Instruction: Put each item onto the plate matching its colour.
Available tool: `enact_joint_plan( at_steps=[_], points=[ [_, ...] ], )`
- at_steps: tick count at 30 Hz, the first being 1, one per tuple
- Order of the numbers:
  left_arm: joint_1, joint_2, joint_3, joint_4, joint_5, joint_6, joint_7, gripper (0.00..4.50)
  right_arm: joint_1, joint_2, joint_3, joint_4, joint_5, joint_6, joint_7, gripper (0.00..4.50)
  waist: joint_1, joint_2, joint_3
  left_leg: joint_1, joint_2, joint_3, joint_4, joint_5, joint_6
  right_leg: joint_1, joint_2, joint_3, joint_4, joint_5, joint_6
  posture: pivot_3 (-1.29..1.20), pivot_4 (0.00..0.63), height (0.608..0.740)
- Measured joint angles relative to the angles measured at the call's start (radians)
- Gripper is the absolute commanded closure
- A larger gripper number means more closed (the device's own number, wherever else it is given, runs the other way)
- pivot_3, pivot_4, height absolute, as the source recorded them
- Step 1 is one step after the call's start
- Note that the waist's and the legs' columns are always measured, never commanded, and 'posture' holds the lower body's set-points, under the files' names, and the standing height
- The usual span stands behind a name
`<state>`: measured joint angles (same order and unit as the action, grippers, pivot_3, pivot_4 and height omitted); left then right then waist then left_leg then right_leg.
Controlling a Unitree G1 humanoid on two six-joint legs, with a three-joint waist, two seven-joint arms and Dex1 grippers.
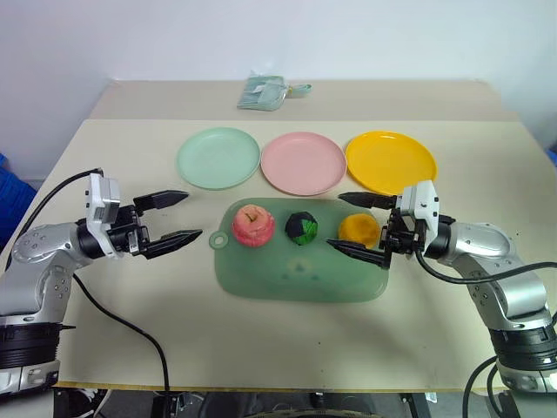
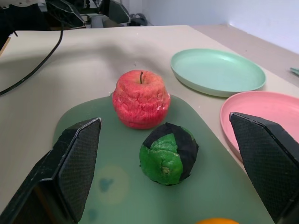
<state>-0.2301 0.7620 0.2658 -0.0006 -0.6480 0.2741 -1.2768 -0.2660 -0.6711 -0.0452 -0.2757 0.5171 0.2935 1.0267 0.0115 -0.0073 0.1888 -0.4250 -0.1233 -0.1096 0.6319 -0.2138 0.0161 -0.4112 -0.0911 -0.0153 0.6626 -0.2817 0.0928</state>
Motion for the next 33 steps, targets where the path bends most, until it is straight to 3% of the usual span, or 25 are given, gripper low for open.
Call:
enact_joint_plan(
  at_steps=[13,20,33],
  points=[
    [-0.044,-0.009,-0.001,0.0,-0.012,0.016,0.005,0.0,-0.011,-0.01,-0.016,0.003,0.008,0.001,0.01,0.03,0.002,0.0,0.0,0.0,0.0,0.0,0.0,0.0,0.0,0.0,0.0,0.0,0.0,0.0,0.0,0.0,0.15,0.738],
    [-0.151,-0.096,-0.078,0.07,0.012,-0.008,-0.013,0.0,-0.018,-0.035,-0.04,-0.007,0.03,0.026,0.02,0.03,0.0,0.0,0.0,0.0,0.0,0.0,0.0,0.0,-0.001,0.0,0.0,0.0,0.0,0.0,0.0,0.0,0.15,0.738],
    [-0.297,-0.262,-0.265,0.327,0.22,-0.255,-0.072,0.0,-0.078,-0.038,-0.01,-0.07,0.034,0.107,-0.039,0.03,-0.001,0.0,0.0,0.0,0.0,0.0,0.0,0.002,-0.004,0.0,0.0,0.0,0.0,0.0,0.0,0.0,0.15,0.738]
  ],
)
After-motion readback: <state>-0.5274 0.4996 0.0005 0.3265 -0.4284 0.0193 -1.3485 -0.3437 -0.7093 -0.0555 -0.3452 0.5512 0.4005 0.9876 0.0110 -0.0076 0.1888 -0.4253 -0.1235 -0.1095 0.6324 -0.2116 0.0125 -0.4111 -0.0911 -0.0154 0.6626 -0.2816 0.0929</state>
